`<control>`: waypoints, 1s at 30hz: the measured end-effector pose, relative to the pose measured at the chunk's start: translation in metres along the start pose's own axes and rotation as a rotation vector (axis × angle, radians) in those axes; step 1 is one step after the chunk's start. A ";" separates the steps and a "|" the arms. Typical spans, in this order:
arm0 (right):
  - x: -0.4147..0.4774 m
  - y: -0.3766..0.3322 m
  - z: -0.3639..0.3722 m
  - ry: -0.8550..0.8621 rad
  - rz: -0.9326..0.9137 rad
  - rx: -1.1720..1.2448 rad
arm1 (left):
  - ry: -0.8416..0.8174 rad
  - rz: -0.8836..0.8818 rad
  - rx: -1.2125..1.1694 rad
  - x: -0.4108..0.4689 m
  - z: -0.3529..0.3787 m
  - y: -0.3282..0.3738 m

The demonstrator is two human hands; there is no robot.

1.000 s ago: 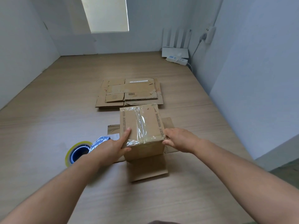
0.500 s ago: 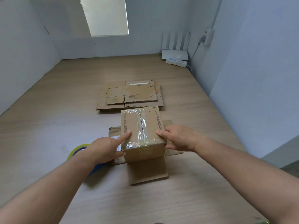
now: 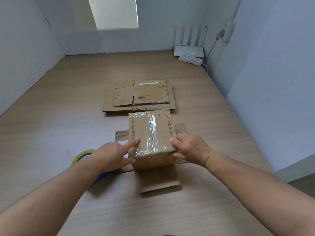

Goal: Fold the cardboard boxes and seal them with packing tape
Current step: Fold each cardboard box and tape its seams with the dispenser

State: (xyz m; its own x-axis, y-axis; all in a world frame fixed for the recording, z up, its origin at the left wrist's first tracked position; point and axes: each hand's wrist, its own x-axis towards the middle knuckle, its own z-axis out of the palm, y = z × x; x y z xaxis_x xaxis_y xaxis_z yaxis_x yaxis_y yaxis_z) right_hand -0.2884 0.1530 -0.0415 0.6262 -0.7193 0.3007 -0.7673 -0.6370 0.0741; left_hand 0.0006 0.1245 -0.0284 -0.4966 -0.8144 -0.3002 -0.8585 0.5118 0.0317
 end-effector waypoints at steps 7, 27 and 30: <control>0.003 -0.004 0.011 0.079 0.049 0.023 | 0.156 -0.094 0.102 0.009 0.018 0.008; -0.003 -0.005 -0.012 -0.067 0.765 0.622 | 0.087 -0.210 -0.815 -0.021 0.018 0.017; 0.017 -0.012 -0.006 -0.038 1.019 0.871 | 0.166 -0.208 -1.114 -0.010 0.016 0.039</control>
State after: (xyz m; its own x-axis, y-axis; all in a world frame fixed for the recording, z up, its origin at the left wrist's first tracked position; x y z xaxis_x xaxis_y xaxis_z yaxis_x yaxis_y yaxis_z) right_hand -0.2693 0.1501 -0.0316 -0.1540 -0.9736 -0.1685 -0.5626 0.2266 -0.7951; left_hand -0.0258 0.1574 -0.0389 -0.2712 -0.9234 -0.2717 -0.5209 -0.0966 0.8482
